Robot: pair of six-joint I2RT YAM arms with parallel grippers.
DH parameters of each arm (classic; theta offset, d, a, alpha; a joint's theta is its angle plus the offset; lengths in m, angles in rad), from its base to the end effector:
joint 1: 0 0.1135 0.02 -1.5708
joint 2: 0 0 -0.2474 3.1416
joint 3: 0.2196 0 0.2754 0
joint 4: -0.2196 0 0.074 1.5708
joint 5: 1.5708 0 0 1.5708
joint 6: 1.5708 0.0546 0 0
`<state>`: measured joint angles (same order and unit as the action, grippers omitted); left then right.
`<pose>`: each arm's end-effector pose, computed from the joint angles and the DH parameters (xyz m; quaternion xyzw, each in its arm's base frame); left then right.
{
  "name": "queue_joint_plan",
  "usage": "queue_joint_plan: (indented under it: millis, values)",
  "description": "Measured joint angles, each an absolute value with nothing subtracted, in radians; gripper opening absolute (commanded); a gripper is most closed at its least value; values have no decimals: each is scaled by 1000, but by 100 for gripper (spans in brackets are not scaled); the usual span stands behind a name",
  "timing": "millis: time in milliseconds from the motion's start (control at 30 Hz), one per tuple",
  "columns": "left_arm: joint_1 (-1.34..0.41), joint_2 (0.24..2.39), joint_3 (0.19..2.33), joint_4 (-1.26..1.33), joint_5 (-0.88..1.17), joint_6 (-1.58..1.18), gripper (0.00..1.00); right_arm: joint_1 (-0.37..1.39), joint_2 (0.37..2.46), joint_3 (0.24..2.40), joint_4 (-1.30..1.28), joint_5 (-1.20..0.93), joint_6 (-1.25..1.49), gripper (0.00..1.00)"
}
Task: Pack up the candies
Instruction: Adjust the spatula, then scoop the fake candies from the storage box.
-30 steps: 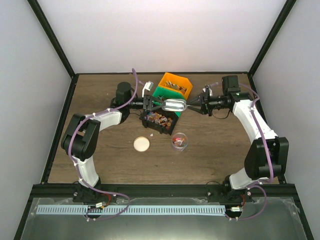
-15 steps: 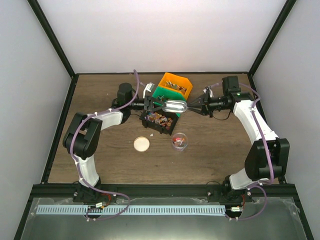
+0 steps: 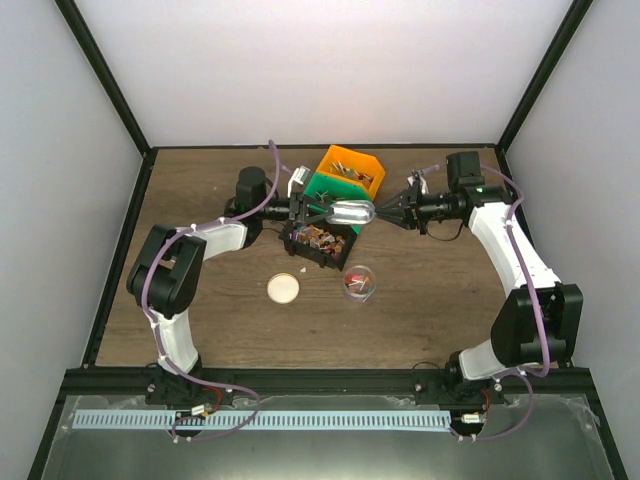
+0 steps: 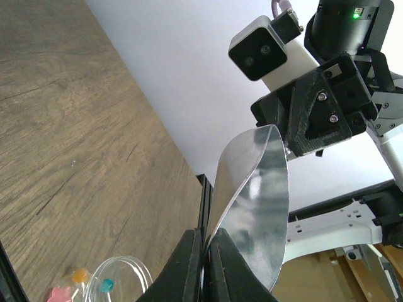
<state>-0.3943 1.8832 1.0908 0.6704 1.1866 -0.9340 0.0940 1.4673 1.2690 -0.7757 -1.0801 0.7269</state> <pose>0.3695 -0.2086 0.1882 0.1916 0.6972 -0.6684 0.1746 0.3199 0.0785 0.2830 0.1115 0.8261 0.5512 0.0351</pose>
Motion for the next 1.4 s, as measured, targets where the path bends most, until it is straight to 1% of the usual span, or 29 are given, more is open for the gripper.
queue_joint_plan:
  millis: [67, 167, 200, 267, 300, 367, 400, 533, 633, 700, 833, 967, 1133, 1400]
  values:
    - [-394, 1883, 1091, 673, 1187, -934, 4, 94, 1467, 1269, -775, -1080, 728, 1]
    - [-394, 1883, 1091, 673, 1187, -934, 4, 94, 1467, 1269, -775, -1080, 731, 1]
    - [-394, 1883, 1091, 673, 1187, -934, 10, 94, 1467, 1269, -775, -1080, 733, 1]
    - [-394, 1883, 1091, 673, 1187, -935, 36, 94, 1467, 1269, -775, -1080, 734, 1]
    - [-394, 1883, 1091, 675, 1185, -933, 45, 94, 1467, 1269, -776, -1076, 734, 1]
    - [-389, 1883, 1090, 678, 1179, -930, 54, 94, 1467, 1269, -781, -1064, 734, 1]
    - [-385, 1883, 1089, 678, 1176, -929, 56, 93, 1467, 1269, -784, -1055, 734, 1]
    - [-344, 1877, 1068, 676, 1151, -926, 57, 93, 1467, 1271, -801, -1014, 735, 1]
    - [-282, 1852, 1043, 625, 1113, -889, 57, 94, 1472, 1290, -833, -964, 737, 1]
    - [-245, 1829, 1044, 543, 1063, -822, 57, 96, 1478, 1309, -854, -920, 744, 1]
    - [-208, 1789, 1100, 262, 894, -597, 56, 125, 1507, 1350, -908, -822, 786, 1]
    - [-217, 1765, 1130, 80, 736, -446, 55, 183, 1584, 1450, -984, -729, 823, 1]
    - [-220, 1763, 1130, -64, 574, -349, 54, 263, 1696, 1602, -1073, -624, 851, 1]
    - [-228, 1765, 1097, -118, 463, -329, 54, 340, 1857, 1782, -1205, -476, 870, 1]
